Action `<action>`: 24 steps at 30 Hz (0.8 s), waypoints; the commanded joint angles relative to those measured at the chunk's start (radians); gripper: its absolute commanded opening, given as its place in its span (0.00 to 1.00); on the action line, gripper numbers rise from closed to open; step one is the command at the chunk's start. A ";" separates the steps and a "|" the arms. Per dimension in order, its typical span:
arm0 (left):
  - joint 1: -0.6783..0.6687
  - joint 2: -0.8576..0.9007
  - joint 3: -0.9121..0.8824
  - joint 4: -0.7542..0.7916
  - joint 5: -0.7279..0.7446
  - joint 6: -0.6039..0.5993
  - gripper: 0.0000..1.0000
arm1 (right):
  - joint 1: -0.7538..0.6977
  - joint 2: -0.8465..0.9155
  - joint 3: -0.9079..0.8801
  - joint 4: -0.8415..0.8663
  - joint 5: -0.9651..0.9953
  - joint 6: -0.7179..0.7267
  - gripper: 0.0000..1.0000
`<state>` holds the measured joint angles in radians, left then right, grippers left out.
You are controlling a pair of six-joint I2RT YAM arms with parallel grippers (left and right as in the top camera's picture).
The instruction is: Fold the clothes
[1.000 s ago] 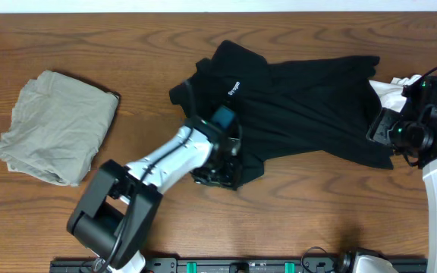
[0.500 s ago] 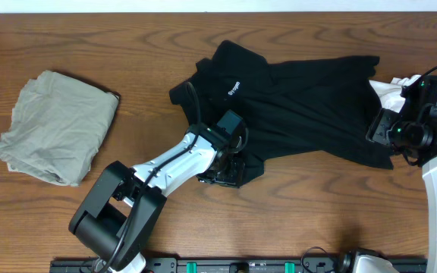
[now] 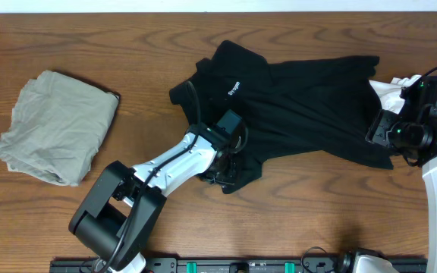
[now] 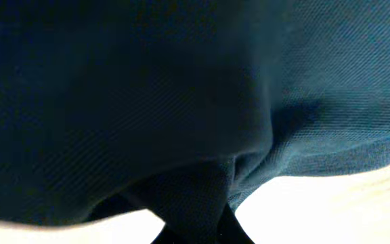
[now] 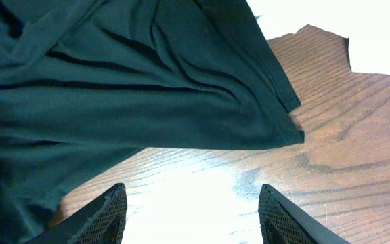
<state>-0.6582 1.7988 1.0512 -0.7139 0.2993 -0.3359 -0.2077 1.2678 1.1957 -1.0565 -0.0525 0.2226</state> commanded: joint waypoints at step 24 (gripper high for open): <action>0.231 -0.381 -0.018 -0.277 -0.201 0.017 0.06 | 0.012 0.212 -0.113 0.067 0.048 0.017 0.63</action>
<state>-0.4278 1.4017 1.0492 -0.9863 0.1223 -0.3321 -0.2077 1.4540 1.1145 -1.0157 -0.0273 0.2268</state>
